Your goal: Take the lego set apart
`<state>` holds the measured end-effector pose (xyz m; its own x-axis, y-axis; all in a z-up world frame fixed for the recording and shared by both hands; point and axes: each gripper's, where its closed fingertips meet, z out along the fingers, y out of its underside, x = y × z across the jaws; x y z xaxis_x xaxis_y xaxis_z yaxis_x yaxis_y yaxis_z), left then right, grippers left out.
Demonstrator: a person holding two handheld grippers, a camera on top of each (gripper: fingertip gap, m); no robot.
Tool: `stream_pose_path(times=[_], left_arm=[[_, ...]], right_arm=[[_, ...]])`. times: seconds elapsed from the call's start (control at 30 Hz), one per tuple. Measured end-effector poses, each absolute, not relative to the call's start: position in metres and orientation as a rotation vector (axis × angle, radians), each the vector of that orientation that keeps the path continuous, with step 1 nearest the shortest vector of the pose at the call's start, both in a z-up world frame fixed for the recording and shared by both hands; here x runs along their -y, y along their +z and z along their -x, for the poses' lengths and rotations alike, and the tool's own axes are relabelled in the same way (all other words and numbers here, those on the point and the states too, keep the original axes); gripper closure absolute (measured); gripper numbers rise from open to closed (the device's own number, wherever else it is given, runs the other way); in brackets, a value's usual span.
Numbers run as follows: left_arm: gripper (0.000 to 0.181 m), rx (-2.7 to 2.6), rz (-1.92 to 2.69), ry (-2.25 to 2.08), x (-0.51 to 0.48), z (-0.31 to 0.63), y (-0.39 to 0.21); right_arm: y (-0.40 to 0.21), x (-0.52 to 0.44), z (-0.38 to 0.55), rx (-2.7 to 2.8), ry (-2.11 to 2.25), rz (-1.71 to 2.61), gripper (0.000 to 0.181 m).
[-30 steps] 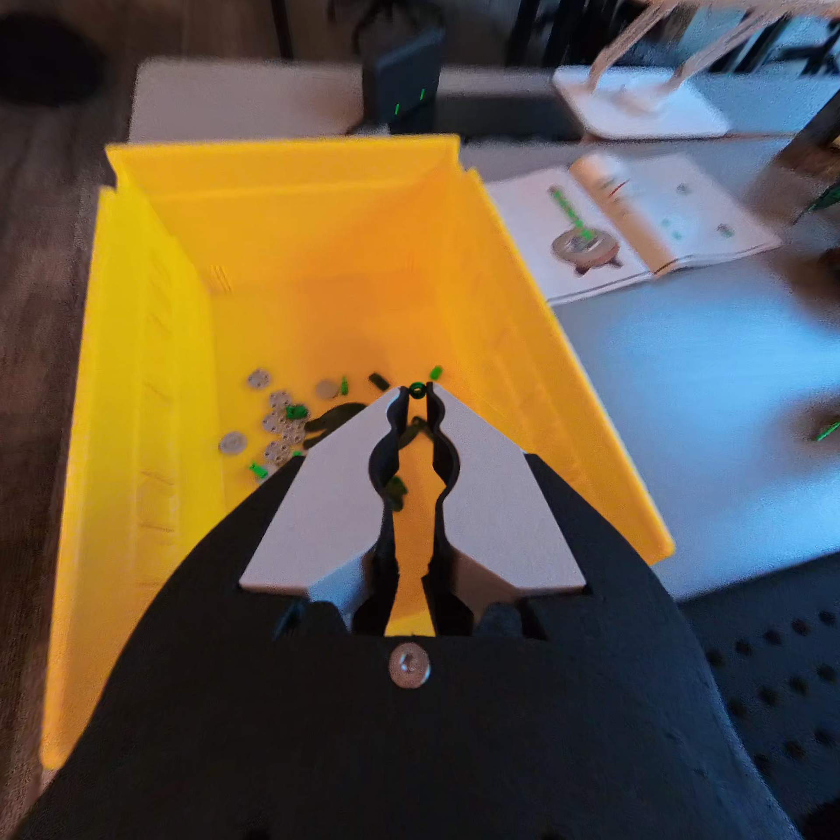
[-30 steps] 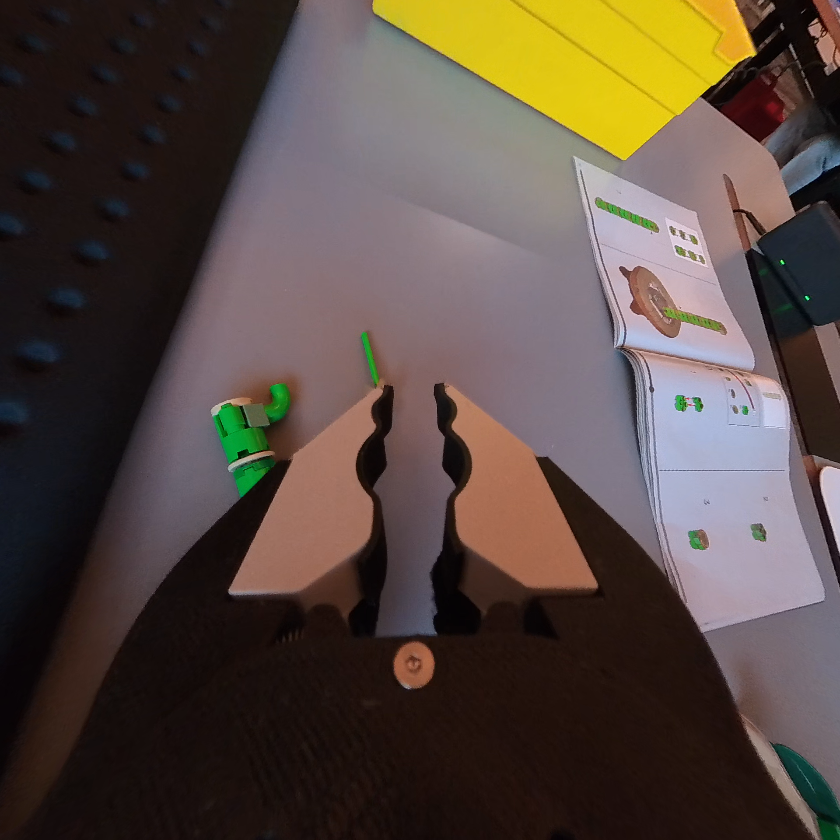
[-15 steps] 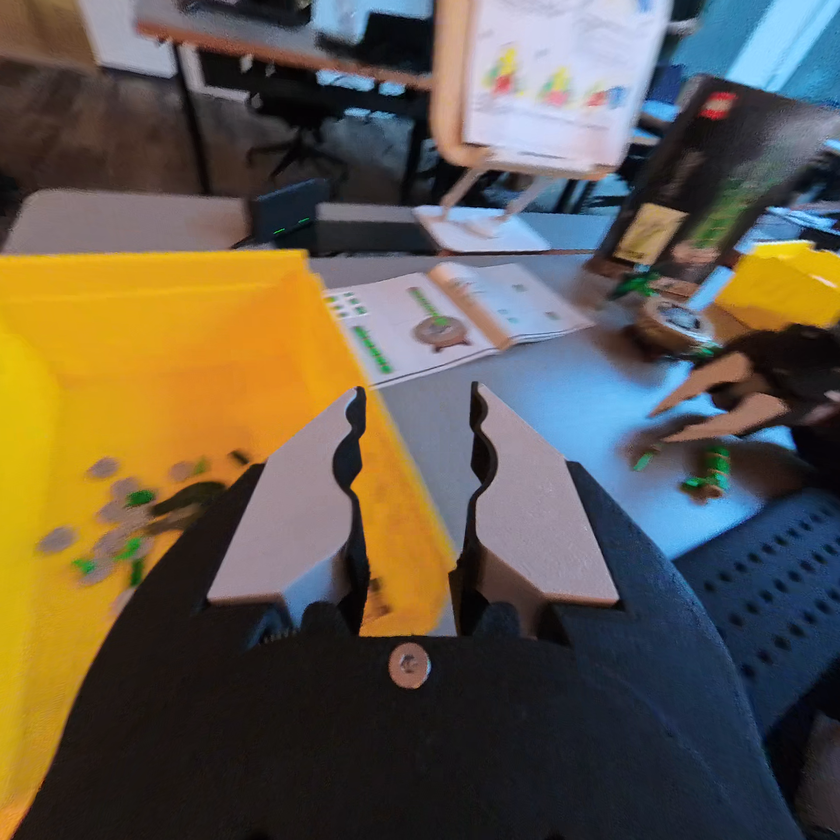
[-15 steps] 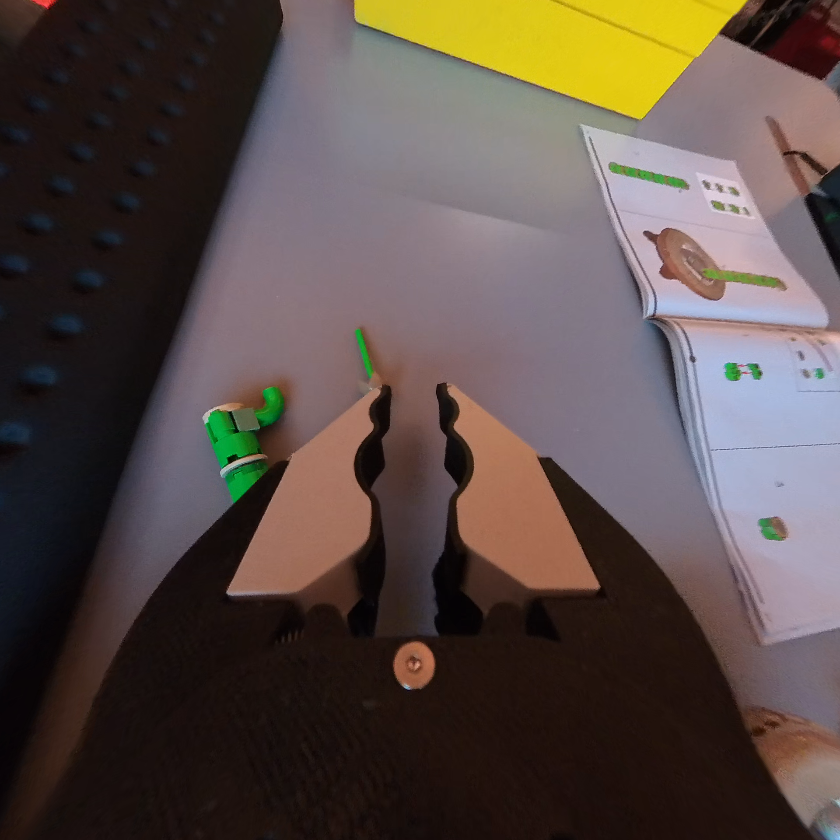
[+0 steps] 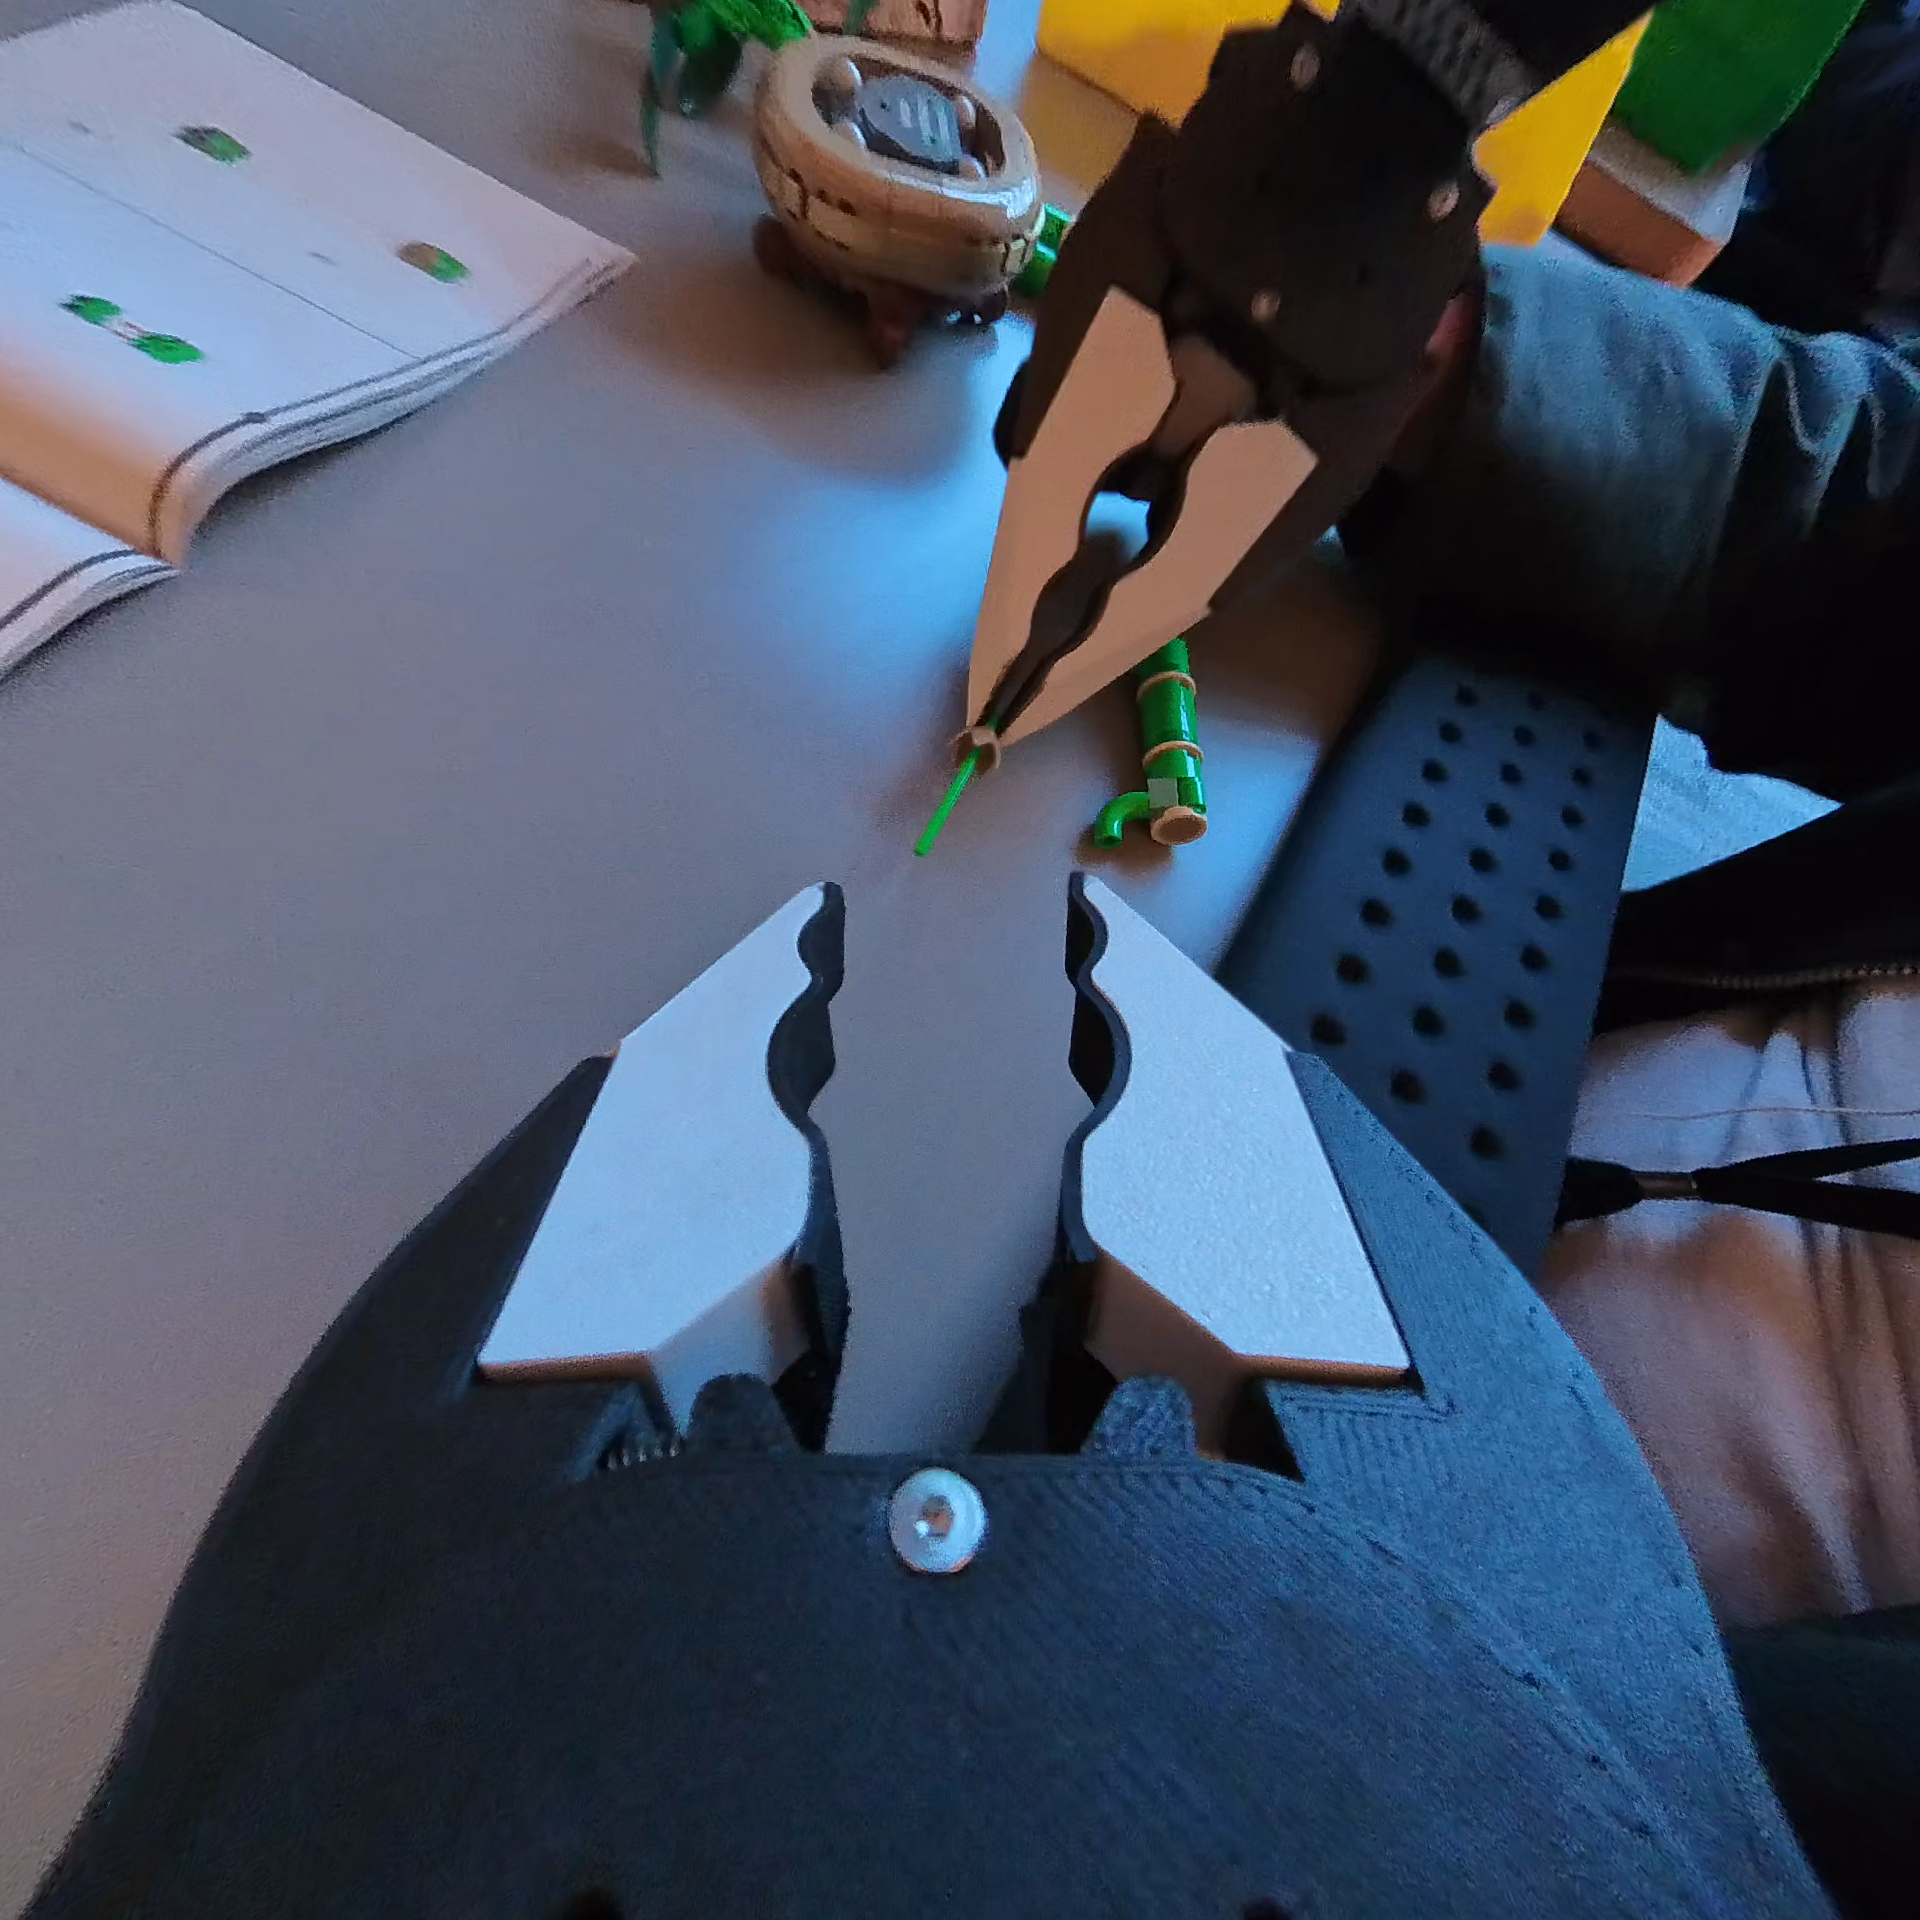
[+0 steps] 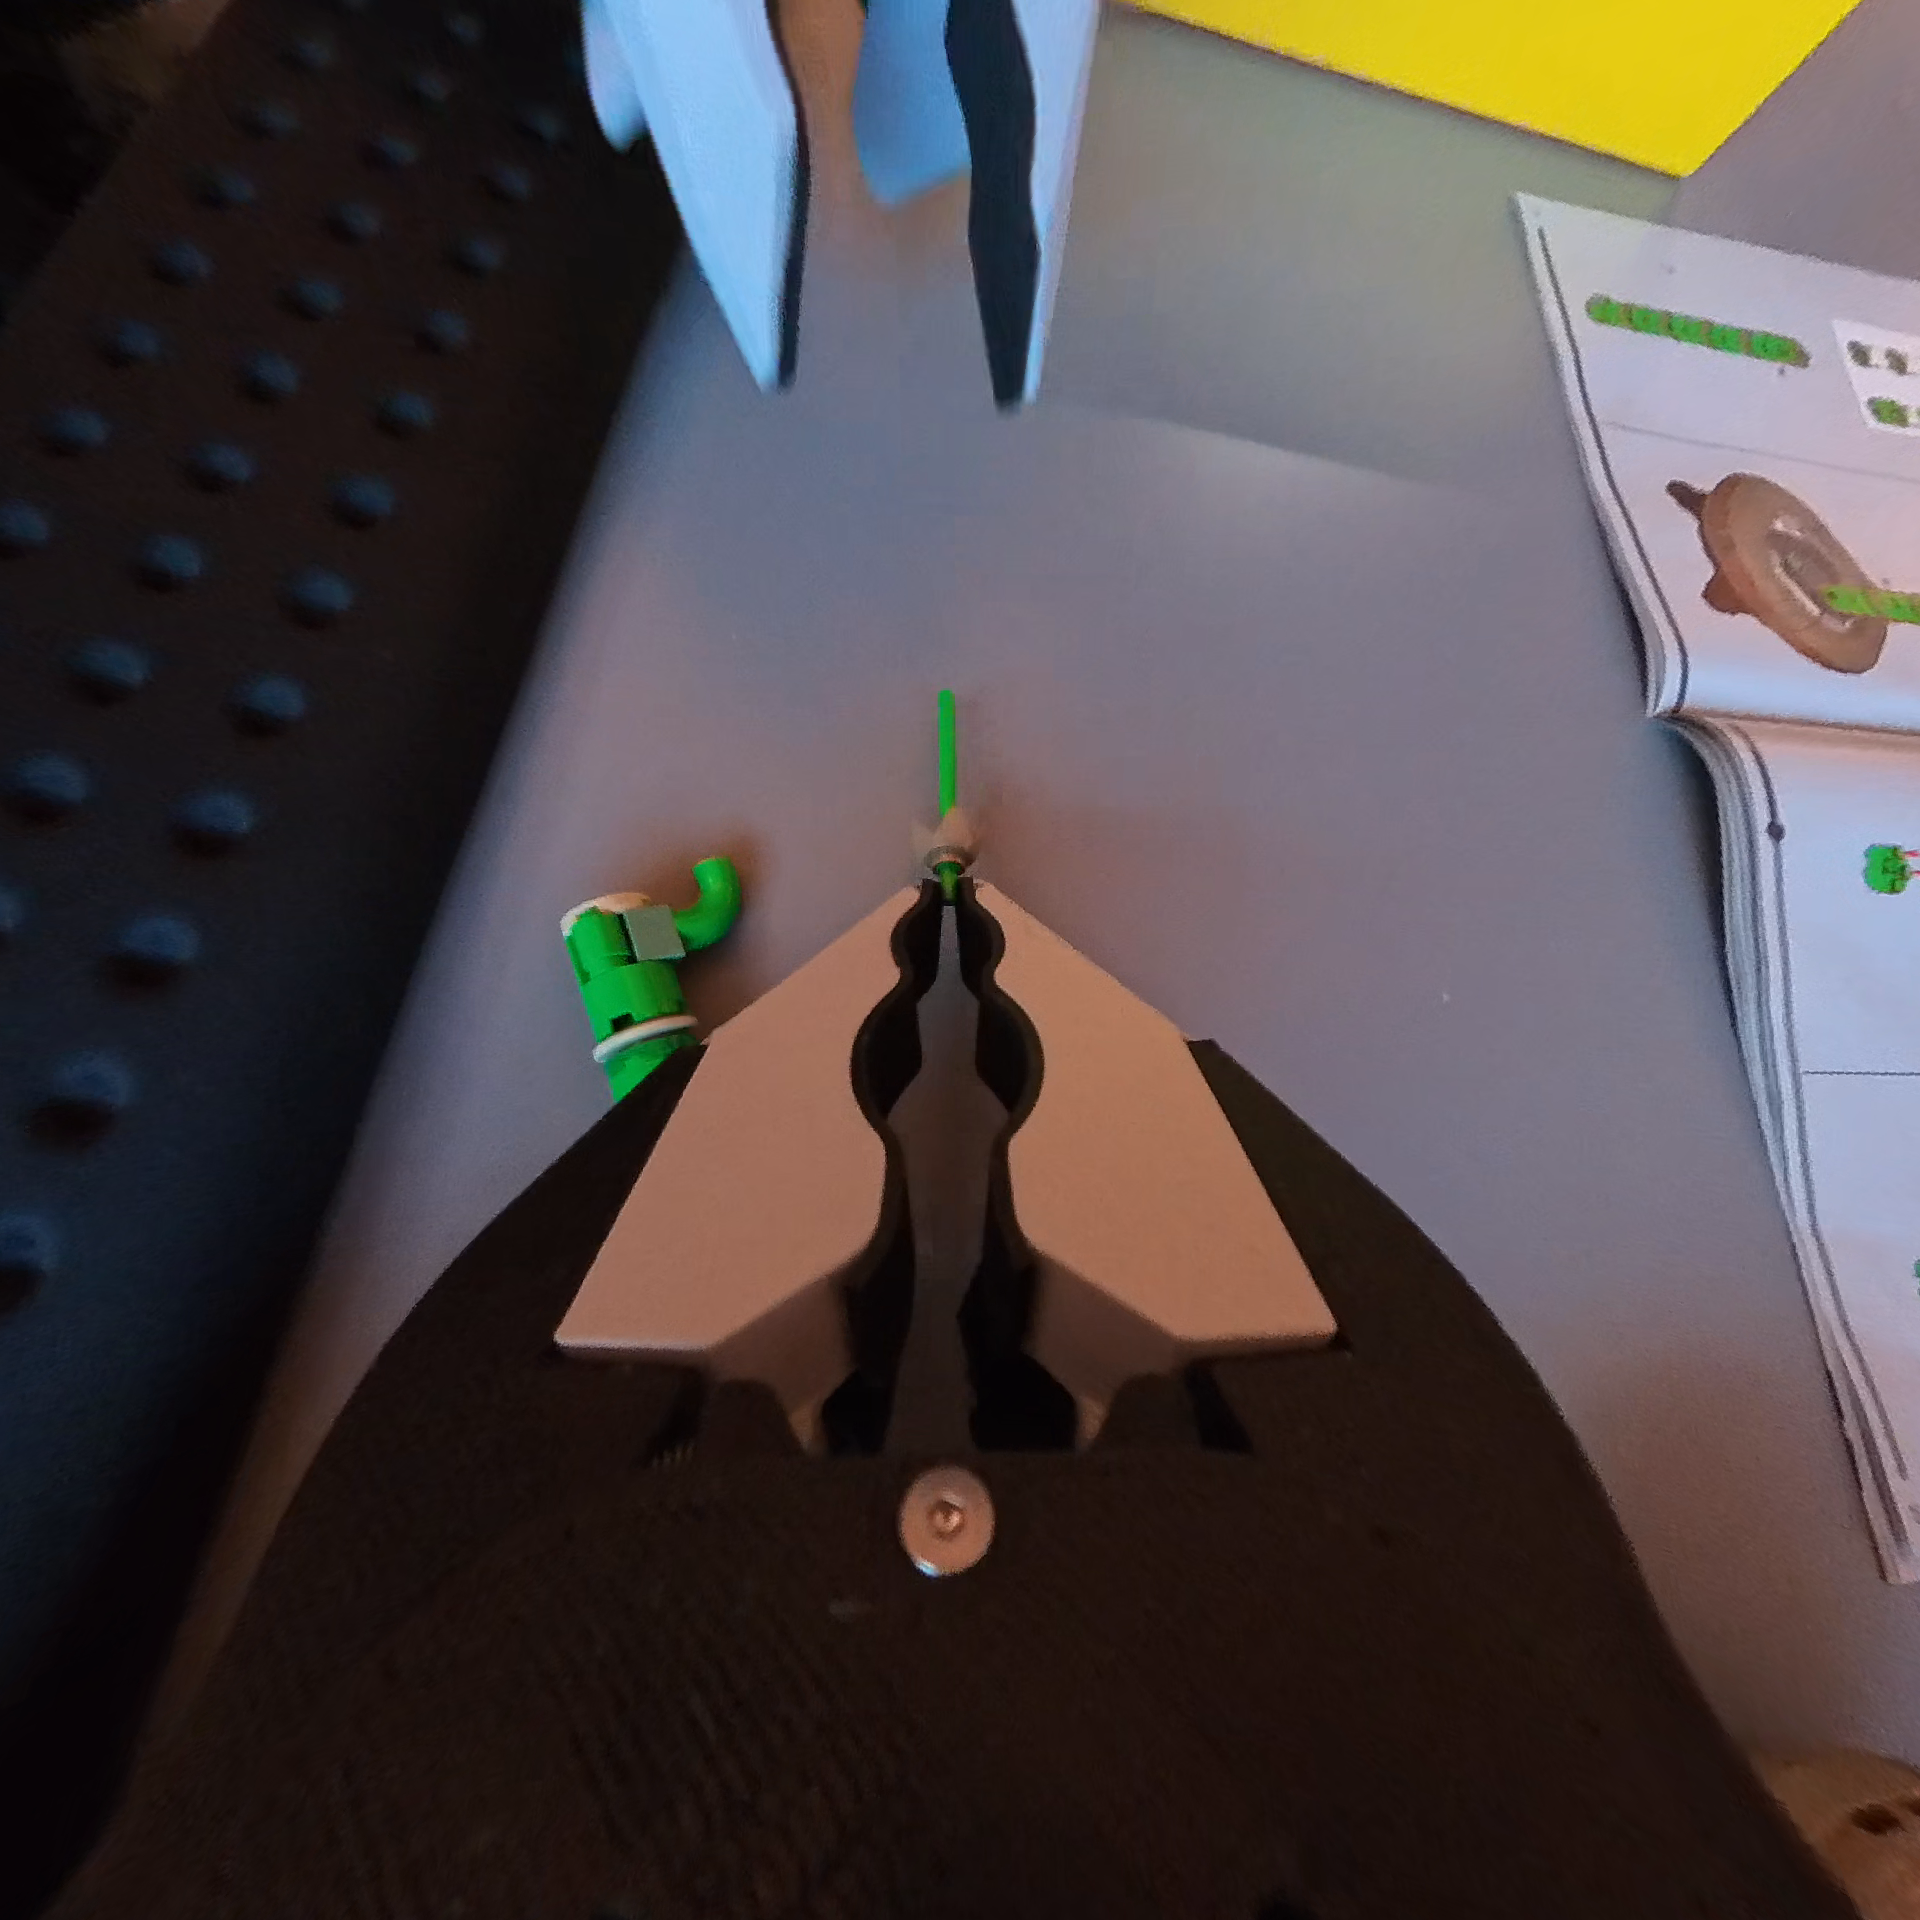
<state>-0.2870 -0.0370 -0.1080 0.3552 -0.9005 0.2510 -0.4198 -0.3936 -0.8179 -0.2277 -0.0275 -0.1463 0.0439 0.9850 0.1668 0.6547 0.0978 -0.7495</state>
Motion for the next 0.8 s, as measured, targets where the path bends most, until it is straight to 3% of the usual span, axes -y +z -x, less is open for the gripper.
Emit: stream_pose_path(times=[0.37,0.8], left_arm=[[0.155,-1.172,1.859,-1.14,0.049,0.257,-0.091],[0.134,-1.271,1.67,-0.973,0.059,0.243,-0.08]], right_arm=[[-0.101,0.042,0.238,1.621,0.659,1.383,0.18],[-0.074,0.054,0.244,1.574,0.695,1.248,0.18]])
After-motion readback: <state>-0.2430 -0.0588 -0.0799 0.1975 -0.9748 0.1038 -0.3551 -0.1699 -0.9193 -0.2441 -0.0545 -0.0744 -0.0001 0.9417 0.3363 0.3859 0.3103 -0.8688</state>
